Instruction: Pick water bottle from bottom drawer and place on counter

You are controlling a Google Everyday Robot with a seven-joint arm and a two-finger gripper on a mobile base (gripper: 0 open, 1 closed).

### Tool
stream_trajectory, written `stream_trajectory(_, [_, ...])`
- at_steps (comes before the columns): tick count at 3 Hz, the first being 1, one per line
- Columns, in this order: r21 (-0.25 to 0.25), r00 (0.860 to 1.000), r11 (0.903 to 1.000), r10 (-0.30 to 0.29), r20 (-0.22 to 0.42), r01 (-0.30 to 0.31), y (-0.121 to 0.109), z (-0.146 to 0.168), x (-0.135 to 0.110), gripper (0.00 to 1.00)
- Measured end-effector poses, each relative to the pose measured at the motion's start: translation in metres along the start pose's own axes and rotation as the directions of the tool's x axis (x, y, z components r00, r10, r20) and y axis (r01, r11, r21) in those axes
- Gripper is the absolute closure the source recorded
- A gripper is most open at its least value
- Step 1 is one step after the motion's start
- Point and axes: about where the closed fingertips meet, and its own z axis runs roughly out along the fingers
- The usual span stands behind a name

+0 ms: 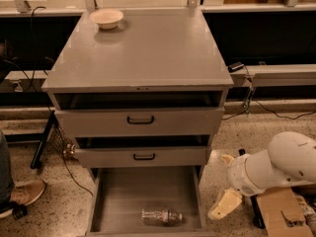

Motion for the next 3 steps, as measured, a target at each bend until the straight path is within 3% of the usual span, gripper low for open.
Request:
stream_trajectory(1, [0.018, 1.0, 0.9995, -0.025, -0.007, 0.025, -0.005, 0.01, 0.007, 0.0])
stream_trajectory(2, [0.054, 0.996, 0.995, -0.084, -0.005, 0.084, -0.033, 0.039, 0.035, 0.0])
stream_trajectory(3, [0.026, 0.992, 0.9919, -0.124, 0.004, 0.124, -0.055, 0.102, 0.072, 0.0])
